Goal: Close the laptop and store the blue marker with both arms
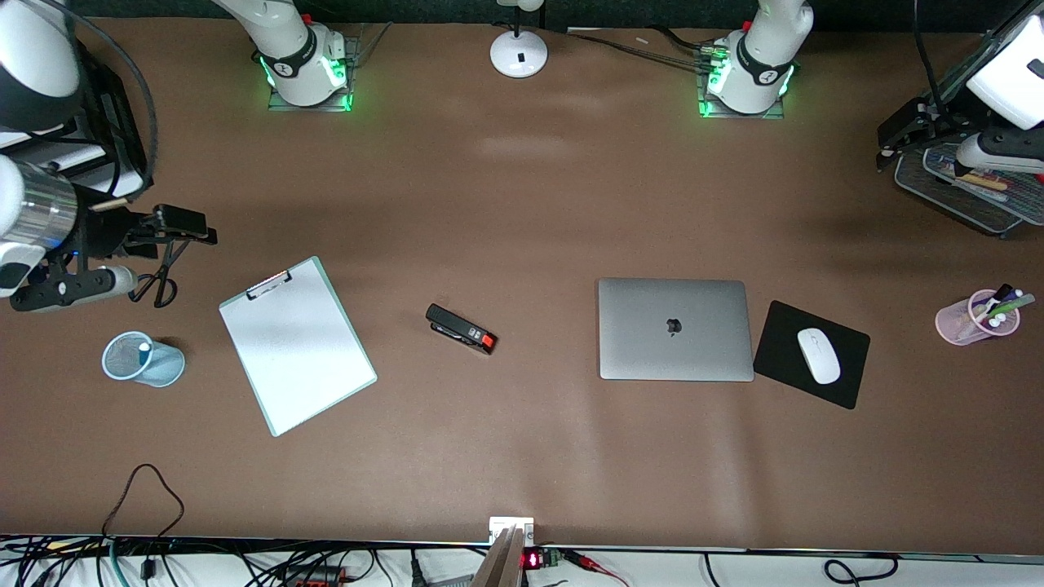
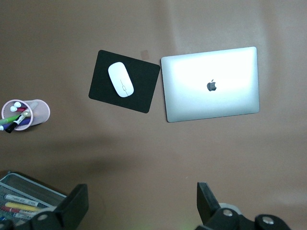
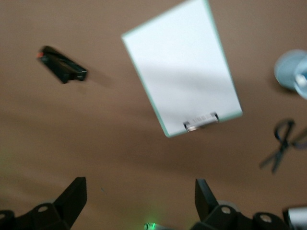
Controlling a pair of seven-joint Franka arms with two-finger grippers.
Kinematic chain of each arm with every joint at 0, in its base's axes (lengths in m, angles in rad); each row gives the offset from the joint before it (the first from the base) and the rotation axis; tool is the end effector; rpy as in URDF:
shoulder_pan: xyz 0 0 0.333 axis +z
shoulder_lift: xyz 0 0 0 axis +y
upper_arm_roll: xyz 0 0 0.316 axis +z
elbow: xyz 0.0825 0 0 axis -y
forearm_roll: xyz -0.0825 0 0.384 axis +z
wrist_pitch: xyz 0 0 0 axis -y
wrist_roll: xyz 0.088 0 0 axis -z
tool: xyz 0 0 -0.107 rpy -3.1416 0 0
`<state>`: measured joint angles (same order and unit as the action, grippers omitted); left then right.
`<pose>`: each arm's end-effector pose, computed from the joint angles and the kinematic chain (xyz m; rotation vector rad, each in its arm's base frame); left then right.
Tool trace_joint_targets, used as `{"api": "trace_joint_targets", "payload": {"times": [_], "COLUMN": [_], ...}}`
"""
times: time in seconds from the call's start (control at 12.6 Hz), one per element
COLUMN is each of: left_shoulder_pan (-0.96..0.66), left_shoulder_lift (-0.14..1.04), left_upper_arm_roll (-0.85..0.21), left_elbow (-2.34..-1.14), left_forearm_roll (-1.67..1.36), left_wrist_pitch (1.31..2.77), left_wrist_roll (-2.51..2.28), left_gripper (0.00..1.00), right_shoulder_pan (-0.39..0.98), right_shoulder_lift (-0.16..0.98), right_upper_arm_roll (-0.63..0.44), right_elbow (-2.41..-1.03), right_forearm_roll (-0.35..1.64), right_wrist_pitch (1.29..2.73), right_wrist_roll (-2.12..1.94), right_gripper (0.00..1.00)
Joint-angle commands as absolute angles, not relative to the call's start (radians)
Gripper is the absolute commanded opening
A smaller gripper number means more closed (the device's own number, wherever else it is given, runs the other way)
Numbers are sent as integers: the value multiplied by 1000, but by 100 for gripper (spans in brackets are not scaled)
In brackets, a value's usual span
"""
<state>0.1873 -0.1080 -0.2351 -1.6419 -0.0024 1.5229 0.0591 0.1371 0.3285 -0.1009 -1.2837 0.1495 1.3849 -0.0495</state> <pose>0.5155 -0.0320 0.6431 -3.1146 0.1644 0.0220 0.6269 0.0512 0.5496 -3.0011 -0.1477 0.3397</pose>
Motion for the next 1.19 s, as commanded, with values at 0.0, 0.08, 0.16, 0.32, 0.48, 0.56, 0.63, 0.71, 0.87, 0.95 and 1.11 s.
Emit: {"api": "trace_joint_targets", "payload": {"times": [0.0, 0.08, 0.16, 0.32, 0.48, 0.56, 0.63, 0.71, 0.87, 0.95, 1.11], "left_shoulder_pan": [202, 202, 204, 204, 204, 206, 206, 206, 207, 207, 207], "left_shoulder_lift": [-127, -129, -129, -129, -129, -130, -129, -130, -129, -130, -129], "left_upper_arm_roll": [-244, -244, -244, -242, -242, -242, -241, -241, -236, -236, -235], "left_elbow": [-1669, -1669, -1672, -1674, -1674, -1674, -1672, -1672, -1672, -1672, -1672], "left_forearm_roll": [-20, -20, -20, -21, -21, -21, -21, -21, -21, -21, -21], "left_wrist_pitch": [1534, 1534, 1534, 1536, 1539, 1539, 1539, 1539, 1539, 1539, 1539], "left_wrist_roll": [57, 57, 58, 58, 63, 64, 69, 71, 71, 71, 72], "left_gripper": [100, 100, 100, 100, 100, 100, 100, 100, 100, 100, 100], "right_shoulder_pan": [141, 140, 123, 72, 41, 38, 38, 38, 38, 38, 38], "right_shoulder_lift": [295, 291, 270, 217, 154, 134, 117, 95, 49, 35, -1], "right_upper_arm_roll": [-106, -106, -106, -106, -103, -104, -104, -104, -104, -104, -106], "right_elbow": [-1325, -1334, -1356, -1420, -1489, -1500, -1509, -1531, -1584, -1597, -1627], "right_forearm_roll": [13, -38, -57, -55, -46, -46, -46, -46, -46, -45, -40], "right_wrist_pitch": [1368, 1371, 1390, 1455, 1485, 1483, 1479, 1479, 1489, 1493, 1503], "right_wrist_roll": [23, 18, 2, -70, -71, -69, -69, -66, -66, -63, -49], "right_gripper": [100, 100, 100, 100, 100, 100, 100, 100, 100, 100, 100]}}
